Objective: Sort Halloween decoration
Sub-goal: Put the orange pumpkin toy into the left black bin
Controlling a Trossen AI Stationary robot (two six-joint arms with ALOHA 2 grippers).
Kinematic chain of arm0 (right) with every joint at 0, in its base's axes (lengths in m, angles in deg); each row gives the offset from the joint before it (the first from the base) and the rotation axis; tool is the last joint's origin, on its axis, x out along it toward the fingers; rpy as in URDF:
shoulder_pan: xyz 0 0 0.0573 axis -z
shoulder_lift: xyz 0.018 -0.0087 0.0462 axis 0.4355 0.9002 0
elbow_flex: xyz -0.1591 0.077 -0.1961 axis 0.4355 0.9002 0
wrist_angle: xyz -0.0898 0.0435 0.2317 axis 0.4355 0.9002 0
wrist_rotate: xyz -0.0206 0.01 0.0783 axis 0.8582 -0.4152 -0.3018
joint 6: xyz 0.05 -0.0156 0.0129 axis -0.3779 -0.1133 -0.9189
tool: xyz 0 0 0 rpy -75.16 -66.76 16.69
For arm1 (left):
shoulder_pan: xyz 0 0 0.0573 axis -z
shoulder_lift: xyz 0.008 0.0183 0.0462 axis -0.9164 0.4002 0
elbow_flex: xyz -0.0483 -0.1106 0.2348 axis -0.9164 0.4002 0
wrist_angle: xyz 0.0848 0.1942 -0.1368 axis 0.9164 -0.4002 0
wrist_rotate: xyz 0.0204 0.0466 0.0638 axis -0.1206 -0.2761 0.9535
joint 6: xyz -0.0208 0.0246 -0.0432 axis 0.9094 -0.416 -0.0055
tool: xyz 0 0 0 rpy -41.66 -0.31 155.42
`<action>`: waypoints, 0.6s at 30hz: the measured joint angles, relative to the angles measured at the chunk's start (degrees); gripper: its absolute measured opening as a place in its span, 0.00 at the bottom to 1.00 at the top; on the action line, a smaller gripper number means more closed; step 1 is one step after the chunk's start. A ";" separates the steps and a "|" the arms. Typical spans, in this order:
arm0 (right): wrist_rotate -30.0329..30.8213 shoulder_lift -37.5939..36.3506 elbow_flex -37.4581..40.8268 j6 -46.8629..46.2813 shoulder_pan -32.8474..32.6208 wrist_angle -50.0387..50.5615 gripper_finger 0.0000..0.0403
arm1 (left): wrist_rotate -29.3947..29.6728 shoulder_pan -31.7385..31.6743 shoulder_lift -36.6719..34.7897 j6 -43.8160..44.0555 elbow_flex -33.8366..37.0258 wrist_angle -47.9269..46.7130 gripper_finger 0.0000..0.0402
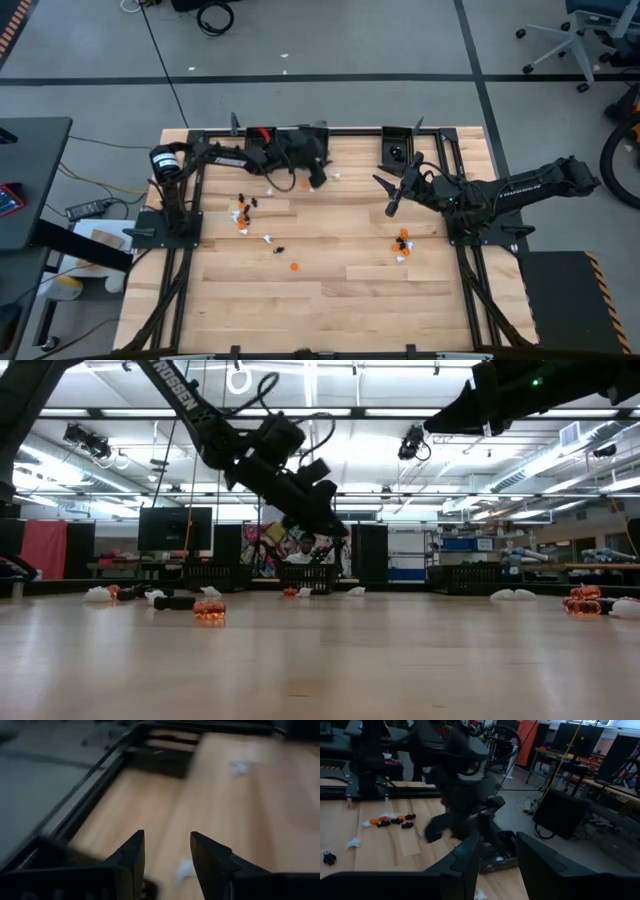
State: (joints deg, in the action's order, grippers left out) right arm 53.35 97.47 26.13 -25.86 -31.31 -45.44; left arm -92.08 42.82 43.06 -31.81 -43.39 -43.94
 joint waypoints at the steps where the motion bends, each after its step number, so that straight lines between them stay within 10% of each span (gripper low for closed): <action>1: 0.00 0.00 0.00 -0.01 0.00 0.23 0.33 | 0.00 1.18 -0.06 -1.82 0.00 0.43 0.34; 18: -0.50 0.00 -0.02 -1.61 -0.07 1.47 0.33 | -2.05 11.10 -0.45 -11.84 3.07 -11.16 0.33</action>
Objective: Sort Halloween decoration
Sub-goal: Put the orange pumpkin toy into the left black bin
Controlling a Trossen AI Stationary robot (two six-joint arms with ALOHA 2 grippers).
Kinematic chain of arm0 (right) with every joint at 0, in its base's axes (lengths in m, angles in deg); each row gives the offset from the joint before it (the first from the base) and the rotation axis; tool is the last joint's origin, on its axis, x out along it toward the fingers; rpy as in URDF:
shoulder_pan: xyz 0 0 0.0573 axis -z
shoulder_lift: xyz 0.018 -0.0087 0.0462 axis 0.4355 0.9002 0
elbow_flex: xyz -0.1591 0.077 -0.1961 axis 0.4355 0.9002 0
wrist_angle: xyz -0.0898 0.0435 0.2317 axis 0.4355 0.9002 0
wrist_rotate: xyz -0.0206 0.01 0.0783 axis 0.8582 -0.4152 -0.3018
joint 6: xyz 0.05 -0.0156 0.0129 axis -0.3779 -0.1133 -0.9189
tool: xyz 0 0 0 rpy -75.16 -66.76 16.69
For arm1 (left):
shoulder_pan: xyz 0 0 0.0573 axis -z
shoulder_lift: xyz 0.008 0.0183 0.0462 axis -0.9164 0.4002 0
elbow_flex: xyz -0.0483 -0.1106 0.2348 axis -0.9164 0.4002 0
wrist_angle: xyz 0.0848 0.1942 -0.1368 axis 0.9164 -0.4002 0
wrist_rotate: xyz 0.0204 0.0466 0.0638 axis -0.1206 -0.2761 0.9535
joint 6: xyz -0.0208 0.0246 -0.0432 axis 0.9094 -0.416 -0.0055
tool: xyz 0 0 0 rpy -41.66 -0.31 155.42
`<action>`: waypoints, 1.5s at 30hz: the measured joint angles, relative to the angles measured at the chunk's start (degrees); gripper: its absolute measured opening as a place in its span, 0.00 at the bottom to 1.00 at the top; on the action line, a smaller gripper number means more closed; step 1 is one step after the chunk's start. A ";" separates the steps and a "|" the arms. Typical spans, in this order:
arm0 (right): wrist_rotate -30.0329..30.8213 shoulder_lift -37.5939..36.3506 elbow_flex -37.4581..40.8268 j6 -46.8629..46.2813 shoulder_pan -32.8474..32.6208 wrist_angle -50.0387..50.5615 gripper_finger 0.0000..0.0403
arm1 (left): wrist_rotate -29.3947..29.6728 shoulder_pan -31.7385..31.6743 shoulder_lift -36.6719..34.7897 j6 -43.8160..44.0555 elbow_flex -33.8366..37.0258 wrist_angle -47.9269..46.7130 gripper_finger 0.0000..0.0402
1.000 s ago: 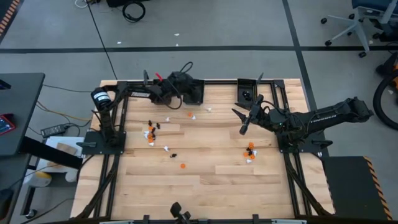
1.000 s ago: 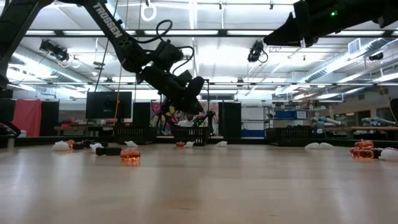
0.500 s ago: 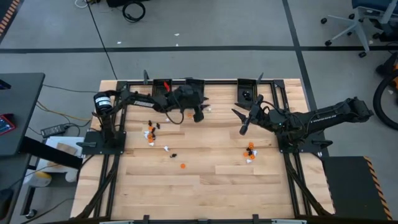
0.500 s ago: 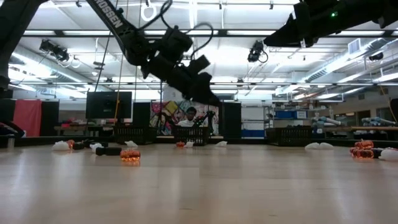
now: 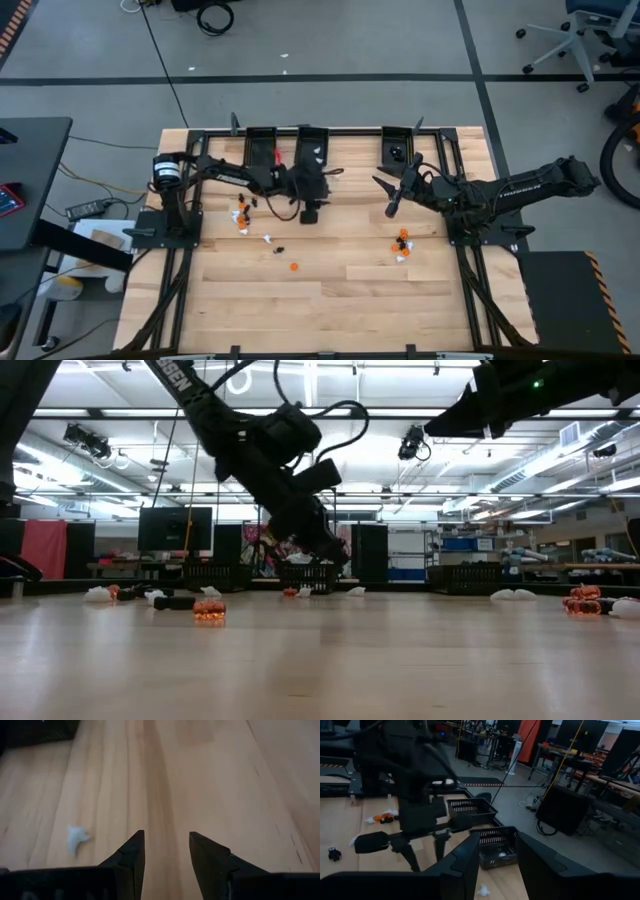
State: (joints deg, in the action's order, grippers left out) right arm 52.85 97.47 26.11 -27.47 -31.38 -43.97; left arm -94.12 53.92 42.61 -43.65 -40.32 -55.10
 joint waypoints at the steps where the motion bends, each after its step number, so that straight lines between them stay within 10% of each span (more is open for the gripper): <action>1: 0.00 0.00 0.00 -0.20 -0.02 0.23 0.33 | 0.04 0.27 -0.64 -0.03 2.41 2.95 0.33; 7: -0.26 0.13 -0.02 -1.01 -0.04 1.02 0.33 | 4.31 0.46 -5.39 3.17 18.35 27.10 0.33; 19: -2.95 0.38 -0.02 -1.43 0.07 -0.61 0.33 | 11.09 -2.85 -5.99 19.30 22.67 28.85 0.35; 28: -3.21 2.82 -0.02 -0.78 0.15 -2.13 0.33 | 15.88 -2.75 -5.95 21.67 34.96 49.68 0.39; 45: -5.22 4.79 -0.02 1.21 0.44 -6.21 0.33 | 17.11 -4.75 6.73 21.61 31.29 57.56 0.48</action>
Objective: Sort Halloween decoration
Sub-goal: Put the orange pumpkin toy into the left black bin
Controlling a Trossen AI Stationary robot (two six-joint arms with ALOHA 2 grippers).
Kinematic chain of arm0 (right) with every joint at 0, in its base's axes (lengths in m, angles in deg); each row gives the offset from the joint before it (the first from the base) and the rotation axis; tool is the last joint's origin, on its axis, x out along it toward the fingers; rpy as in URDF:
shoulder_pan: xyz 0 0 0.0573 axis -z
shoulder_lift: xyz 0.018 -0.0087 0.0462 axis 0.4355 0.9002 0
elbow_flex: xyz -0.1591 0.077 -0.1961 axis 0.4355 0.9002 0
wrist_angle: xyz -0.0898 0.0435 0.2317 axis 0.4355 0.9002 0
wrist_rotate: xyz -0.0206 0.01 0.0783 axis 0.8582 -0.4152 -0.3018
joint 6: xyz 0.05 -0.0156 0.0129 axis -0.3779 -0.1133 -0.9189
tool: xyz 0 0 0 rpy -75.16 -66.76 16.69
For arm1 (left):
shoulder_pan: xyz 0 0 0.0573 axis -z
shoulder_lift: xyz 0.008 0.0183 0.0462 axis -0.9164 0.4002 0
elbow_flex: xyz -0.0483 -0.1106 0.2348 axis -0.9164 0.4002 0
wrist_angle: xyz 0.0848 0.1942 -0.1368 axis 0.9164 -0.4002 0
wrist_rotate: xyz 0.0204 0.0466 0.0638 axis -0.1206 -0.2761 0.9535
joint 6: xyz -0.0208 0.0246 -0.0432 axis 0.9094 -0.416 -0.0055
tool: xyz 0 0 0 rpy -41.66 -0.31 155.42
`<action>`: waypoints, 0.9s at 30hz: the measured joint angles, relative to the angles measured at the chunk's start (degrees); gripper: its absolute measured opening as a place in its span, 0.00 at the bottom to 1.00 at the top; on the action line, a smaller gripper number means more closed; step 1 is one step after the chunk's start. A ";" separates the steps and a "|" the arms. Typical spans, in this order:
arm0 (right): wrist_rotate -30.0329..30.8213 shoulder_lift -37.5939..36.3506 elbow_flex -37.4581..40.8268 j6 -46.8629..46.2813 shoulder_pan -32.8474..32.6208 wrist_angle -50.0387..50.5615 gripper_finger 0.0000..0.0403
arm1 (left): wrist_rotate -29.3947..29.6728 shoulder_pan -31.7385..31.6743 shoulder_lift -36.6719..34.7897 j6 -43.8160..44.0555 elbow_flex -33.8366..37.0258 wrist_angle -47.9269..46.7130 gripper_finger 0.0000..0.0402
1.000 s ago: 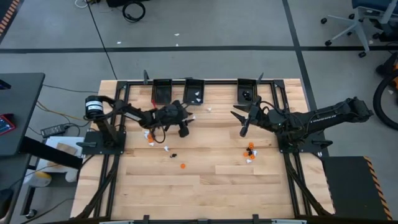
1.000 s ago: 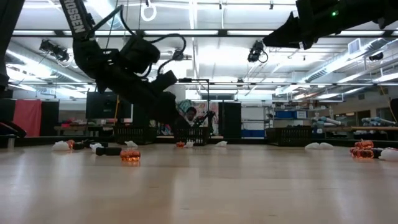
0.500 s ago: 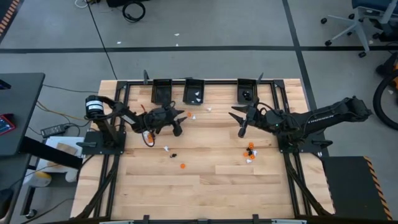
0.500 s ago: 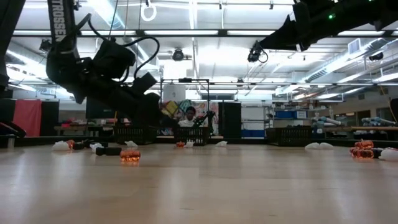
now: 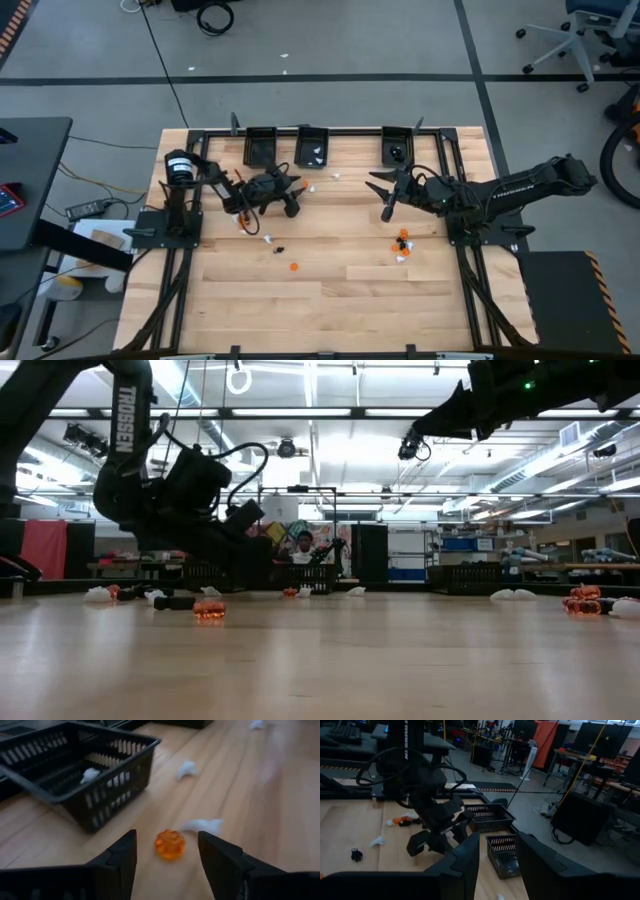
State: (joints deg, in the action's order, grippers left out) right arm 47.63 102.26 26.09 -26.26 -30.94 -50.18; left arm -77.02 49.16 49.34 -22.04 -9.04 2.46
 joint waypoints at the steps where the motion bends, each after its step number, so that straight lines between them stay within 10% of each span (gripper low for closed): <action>1: 0.00 0.00 0.00 0.00 0.03 -0.04 0.33 | 0.00 -0.33 0.25 0.12 -0.02 0.00 0.49; 19: -0.28 0.00 0.00 0.29 0.46 -0.44 0.33 | -0.25 -1.41 7.76 0.05 -5.67 1.43 0.52; 27: -0.28 0.00 0.00 0.39 0.46 -0.30 0.33 | -0.67 -1.50 7.73 1.42 -5.79 -1.18 0.37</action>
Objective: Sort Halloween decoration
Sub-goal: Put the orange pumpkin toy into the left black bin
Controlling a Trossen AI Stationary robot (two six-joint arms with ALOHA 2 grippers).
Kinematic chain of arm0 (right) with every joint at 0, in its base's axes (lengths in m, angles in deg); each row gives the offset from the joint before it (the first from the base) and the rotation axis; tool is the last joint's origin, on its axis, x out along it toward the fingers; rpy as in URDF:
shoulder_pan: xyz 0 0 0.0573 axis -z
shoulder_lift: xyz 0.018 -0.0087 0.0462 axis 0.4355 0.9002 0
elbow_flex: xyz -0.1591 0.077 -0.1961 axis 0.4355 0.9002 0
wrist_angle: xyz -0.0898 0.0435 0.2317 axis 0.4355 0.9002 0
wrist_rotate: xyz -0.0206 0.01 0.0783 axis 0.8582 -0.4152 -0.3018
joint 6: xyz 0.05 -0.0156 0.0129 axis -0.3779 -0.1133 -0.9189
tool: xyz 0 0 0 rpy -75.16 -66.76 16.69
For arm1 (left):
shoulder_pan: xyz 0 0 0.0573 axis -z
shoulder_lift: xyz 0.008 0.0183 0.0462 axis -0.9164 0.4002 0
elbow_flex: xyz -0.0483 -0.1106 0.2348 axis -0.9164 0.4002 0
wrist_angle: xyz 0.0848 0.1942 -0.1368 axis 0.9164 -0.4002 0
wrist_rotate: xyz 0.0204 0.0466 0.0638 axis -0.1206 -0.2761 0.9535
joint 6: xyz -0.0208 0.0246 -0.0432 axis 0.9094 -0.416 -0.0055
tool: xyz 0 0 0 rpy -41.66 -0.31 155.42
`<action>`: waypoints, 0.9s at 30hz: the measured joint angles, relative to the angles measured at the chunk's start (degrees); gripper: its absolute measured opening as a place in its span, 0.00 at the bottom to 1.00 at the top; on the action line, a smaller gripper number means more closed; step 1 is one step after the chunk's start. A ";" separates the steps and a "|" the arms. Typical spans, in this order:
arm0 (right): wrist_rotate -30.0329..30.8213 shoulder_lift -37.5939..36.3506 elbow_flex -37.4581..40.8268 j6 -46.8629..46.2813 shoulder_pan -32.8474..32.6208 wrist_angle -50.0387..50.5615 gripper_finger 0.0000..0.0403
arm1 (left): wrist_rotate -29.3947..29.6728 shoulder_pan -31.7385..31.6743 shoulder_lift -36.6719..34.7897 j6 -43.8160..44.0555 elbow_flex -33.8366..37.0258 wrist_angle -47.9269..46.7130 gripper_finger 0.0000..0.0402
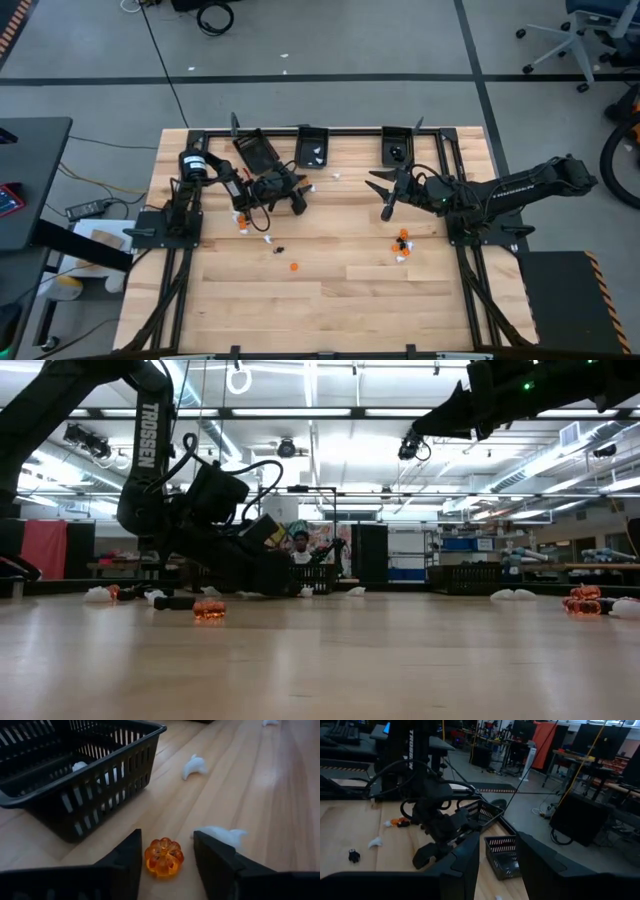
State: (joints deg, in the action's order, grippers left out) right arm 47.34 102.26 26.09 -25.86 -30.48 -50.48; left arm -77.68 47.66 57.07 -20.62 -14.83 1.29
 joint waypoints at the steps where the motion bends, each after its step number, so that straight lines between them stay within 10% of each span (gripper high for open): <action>1: 0.00 0.00 0.00 0.00 0.00 0.00 0.33 | -0.08 0.21 0.03 0.02 0.00 0.13 0.35; 27: 0.05 0.00 0.00 -0.02 0.00 0.26 0.33 | -0.73 3.82 -8.31 -2.80 0.59 -7.64 0.20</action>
State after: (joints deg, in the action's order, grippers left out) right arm 47.39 102.26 26.09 -25.89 -30.48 -50.22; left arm -78.41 51.48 48.76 -23.42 -14.23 -6.35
